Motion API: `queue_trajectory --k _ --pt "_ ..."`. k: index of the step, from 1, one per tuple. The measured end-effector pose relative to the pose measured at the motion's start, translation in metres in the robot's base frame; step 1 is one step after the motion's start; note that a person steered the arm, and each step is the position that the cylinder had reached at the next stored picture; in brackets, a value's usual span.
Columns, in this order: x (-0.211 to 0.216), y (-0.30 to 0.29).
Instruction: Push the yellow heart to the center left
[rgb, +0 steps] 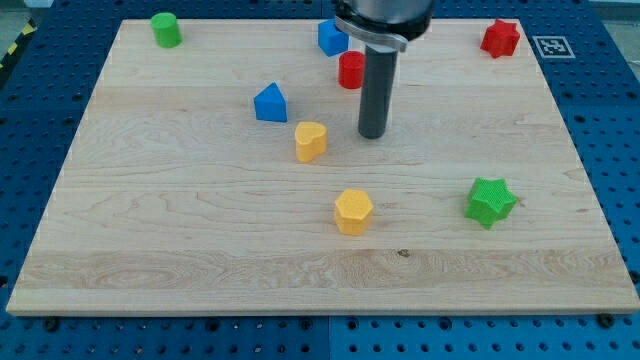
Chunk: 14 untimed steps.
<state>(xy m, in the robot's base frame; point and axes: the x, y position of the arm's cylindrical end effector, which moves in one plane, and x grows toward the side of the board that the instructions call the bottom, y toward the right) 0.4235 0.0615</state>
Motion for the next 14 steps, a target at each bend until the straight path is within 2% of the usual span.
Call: queue_trajectory --k 1,3,4,5,6,7,9,11,13,14 --pt "0.022 -0.033" --pt "0.011 -0.082" --pt "0.028 -0.089" --pt "0.024 -0.085" --pt "0.013 -0.036" --pt "0.012 -0.031" --pt "0.011 -0.144" --pt "0.001 -0.046" --pt "-0.005 -0.147" --pt "-0.005 -0.151"
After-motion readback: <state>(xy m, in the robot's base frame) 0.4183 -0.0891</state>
